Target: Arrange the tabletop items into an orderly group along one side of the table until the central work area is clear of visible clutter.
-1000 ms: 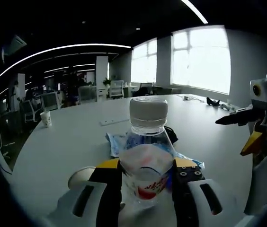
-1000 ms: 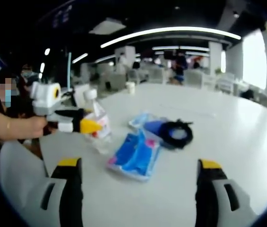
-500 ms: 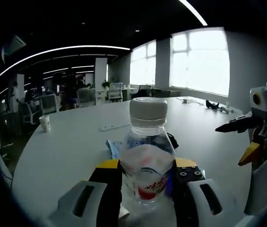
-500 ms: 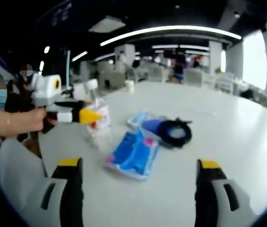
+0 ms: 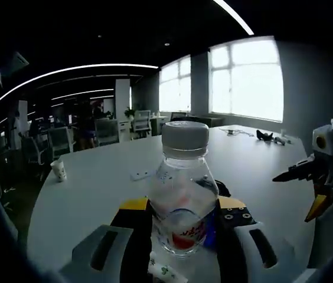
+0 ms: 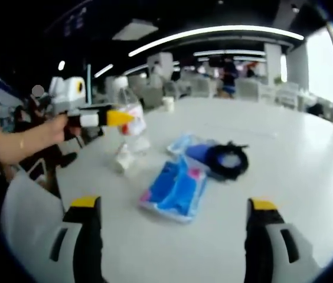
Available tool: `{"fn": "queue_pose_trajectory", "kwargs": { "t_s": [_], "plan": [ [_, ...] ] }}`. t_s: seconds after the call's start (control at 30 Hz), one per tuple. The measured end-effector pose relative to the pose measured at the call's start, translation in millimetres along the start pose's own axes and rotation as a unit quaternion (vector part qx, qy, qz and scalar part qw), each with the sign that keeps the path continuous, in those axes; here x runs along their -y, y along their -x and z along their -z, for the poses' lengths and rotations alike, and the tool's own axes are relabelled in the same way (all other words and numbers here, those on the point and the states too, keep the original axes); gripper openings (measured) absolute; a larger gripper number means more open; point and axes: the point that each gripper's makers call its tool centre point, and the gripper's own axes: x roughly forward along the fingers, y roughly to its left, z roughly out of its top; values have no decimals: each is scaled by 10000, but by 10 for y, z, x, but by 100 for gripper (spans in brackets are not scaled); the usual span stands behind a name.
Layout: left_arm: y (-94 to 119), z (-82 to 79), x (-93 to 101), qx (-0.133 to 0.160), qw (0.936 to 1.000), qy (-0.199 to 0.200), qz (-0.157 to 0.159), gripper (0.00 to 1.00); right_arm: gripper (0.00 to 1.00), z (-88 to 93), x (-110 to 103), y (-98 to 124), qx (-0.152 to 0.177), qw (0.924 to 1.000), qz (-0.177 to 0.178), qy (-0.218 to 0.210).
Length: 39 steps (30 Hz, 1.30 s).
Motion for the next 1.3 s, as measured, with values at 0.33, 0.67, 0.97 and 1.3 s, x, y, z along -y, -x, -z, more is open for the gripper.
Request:
{"fn": "queue_pose_trajectory", "kwargs": {
  "t_s": [0.33, 0.67, 0.97, 1.3],
  "plan": [
    [-21, -106, -248, -33, 9998, -173, 23, 39, 100, 18, 31, -57, -110, 9999, -11, -23],
    [-72, -176, -544, 13, 9998, -188, 7, 39, 100, 22, 39, -131, -231, 9997, -87, -10],
    [-114, -146, -807, -12, 9999, -93, -123, 39, 100, 92, 48, -221, -396, 9991, -120, 19],
    [-204, -17, -1136, -113, 9997, 109, -160, 39, 100, 198, 31, -285, -567, 9982, -157, -59]
  ]
}}
